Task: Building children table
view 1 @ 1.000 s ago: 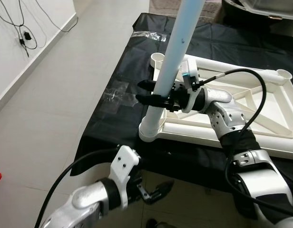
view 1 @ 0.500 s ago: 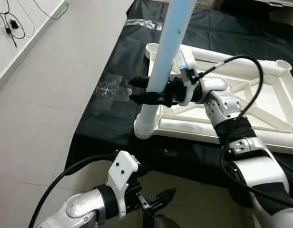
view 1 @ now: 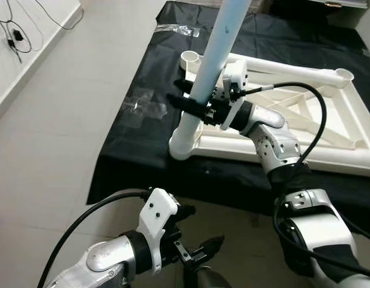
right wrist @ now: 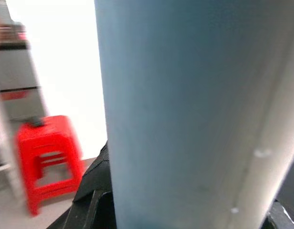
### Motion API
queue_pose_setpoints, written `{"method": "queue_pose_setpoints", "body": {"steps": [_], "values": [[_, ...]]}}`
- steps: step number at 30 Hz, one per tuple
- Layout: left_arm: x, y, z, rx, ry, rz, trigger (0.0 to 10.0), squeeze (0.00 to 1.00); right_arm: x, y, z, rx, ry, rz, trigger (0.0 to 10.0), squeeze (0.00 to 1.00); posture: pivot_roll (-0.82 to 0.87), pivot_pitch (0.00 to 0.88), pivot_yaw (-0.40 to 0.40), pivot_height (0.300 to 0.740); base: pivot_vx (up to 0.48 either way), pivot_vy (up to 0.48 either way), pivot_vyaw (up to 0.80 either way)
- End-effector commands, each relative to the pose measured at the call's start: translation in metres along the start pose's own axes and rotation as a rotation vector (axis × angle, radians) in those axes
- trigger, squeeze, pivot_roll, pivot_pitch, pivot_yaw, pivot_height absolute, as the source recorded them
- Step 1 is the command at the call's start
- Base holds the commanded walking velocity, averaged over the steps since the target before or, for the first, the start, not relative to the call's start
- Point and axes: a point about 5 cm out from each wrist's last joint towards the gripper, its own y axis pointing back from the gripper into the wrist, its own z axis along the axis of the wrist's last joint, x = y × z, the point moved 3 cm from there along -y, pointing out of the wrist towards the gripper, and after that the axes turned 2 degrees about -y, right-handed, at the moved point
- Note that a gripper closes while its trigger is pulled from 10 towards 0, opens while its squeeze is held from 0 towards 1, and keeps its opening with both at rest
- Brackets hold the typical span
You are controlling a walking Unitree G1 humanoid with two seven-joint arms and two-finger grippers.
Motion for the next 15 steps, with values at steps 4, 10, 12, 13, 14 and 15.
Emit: {"method": "queue_pose_setpoints", "body": {"steps": [4, 10, 12, 13, 14, 15], "values": [[0.003, -0.005, -0.007, 0.013, 0.012, -0.005, 10.0, 0.0, -0.028, 0.033, -0.066, 0.31, -0.13, -0.332, 10.0, 0.0, 0.11, 0.302, -0.098, 0.74, 0.0, 0.0, 0.0], [0.005, -0.007, -0.007, 0.01, 0.009, 0.001, 10.0, 0.0, -0.038, 0.036, -0.062, 0.308, -0.112, -0.459, 10.0, 0.0, 0.11, 0.296, -0.097, 0.74, 0.0, 0.0, 0.0], [0.007, -0.008, -0.007, 0.008, 0.006, 0.005, 10.0, 0.0, -0.046, 0.038, -0.059, 0.285, -0.126, -0.57, 10.0, 0.0, 0.1, 0.29, -0.098, 0.74, 0.0, 0.0, 0.0], [0.008, -0.009, -0.007, 0.006, 0.004, 0.008, 10.0, 0.0, -0.054, 0.041, -0.055, 0.256, -0.135, -0.684, 10.0, 0.0, 0.1, 0.29, -0.099, 0.74, 0.0, 0.0, 0.0], [0.008, -0.009, -0.007, 0.006, 0.004, 0.008, 10.0, 0.0, -0.054, 0.041, -0.055, 0.256, -0.135, -0.684, 10.0, 0.0, 0.1, 0.29, -0.099, 0.74, 0.0, 0.0, 0.0], [0.008, -0.009, -0.007, 0.006, 0.004, 0.008, 10.0, 0.0, -0.054, 0.041, -0.055, 0.256, -0.135, -0.684, 10.0, 0.0, 0.1, 0.29, -0.099, 0.74, 0.0, 0.0, 0.0]]}}
